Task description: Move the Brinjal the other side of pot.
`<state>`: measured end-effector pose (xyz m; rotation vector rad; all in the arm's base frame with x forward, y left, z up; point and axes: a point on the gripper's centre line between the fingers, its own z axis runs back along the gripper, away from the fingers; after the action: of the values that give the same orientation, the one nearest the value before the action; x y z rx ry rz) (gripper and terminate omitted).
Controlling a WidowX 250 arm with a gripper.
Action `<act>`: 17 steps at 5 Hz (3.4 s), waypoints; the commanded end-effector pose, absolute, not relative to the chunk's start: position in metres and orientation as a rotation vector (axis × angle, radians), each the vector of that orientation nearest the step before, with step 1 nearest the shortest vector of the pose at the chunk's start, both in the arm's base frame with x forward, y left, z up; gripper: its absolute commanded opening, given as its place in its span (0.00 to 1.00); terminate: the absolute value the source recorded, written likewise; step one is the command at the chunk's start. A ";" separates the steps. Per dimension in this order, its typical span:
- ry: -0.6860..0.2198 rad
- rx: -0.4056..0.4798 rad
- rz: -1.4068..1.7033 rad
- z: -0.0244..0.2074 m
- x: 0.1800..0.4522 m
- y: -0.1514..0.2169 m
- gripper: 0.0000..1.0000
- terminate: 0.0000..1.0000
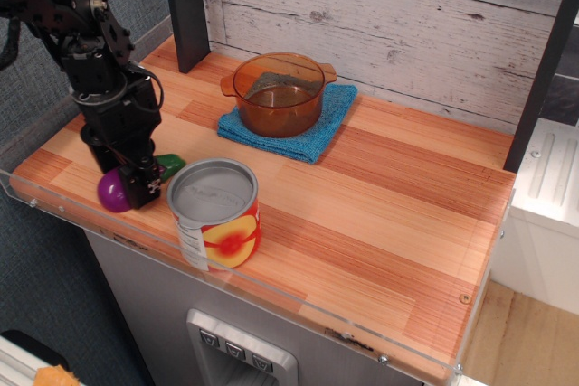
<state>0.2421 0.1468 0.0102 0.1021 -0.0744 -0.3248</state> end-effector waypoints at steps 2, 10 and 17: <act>-0.209 0.207 -0.271 0.104 0.256 0.145 0.00 0.00; -0.255 0.029 -0.179 0.053 0.377 -0.035 0.00 0.00; -0.285 0.047 -0.262 0.077 0.378 -0.040 1.00 0.00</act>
<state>0.3733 -0.0353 0.0563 0.0485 -0.2248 -0.2500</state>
